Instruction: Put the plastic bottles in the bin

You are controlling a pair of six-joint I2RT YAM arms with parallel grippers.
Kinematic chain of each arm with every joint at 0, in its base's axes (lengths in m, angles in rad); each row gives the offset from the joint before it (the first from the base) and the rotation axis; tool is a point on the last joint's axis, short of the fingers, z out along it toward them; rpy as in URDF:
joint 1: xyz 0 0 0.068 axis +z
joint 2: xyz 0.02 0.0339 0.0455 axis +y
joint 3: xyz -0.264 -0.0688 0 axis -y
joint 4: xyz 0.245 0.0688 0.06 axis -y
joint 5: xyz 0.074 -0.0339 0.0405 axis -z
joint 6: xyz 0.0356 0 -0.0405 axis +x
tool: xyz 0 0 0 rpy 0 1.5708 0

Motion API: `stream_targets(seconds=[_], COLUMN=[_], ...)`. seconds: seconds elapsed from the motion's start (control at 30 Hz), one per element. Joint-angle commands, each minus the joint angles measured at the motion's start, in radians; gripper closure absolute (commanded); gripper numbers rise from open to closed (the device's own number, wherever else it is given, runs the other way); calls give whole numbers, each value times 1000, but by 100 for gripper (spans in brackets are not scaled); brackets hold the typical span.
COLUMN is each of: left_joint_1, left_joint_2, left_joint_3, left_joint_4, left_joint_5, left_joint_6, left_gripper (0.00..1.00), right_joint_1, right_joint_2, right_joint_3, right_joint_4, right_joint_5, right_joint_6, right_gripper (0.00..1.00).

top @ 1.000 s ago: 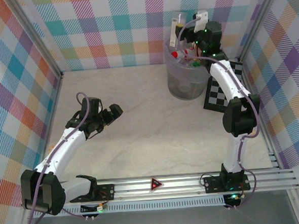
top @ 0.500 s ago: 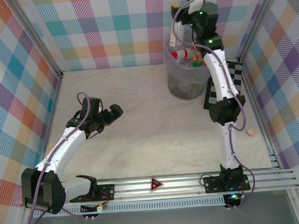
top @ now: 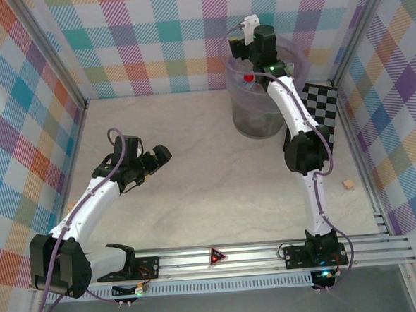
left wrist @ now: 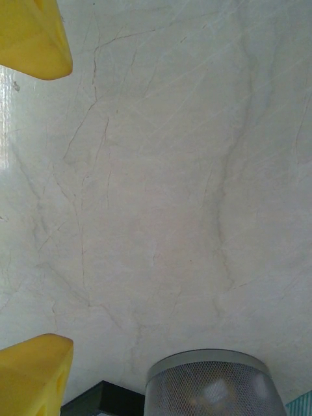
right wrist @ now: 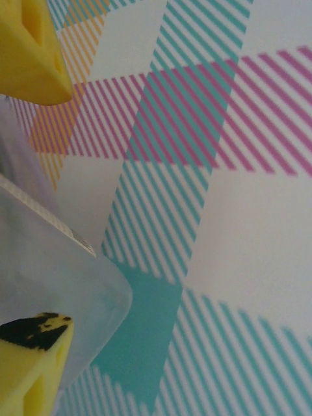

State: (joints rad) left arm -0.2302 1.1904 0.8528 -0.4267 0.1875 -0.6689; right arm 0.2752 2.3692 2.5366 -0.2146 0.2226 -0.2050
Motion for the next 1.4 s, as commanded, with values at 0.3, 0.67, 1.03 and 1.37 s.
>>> stream_targets(seconds=[0.3, 0.67, 1.03, 1.37], left_joint_1=[14, 14, 14, 14], left_joint_2=[2, -13, -7, -18], left_joint_3=[-9, -14, -11, -16], left_joint_4=[42, 40, 58, 65], left_joint_5=[26, 27, 37, 42], left_joint_6=[-6, -3, -5, -4], left_gripper=[0, 0, 0, 0], right_joint_1=[-77, -85, -61, -61], right_joint_2=[-220, -251, -87, 7], right_joint_3=[-187, -192, 53, 114], right_joint_4=[-176, -237, -253, -263], right_joint_5=[66, -37, 9, 141], right_joint_6=[300, 327, 361, 310], right_gripper=[34, 36, 22, 32])
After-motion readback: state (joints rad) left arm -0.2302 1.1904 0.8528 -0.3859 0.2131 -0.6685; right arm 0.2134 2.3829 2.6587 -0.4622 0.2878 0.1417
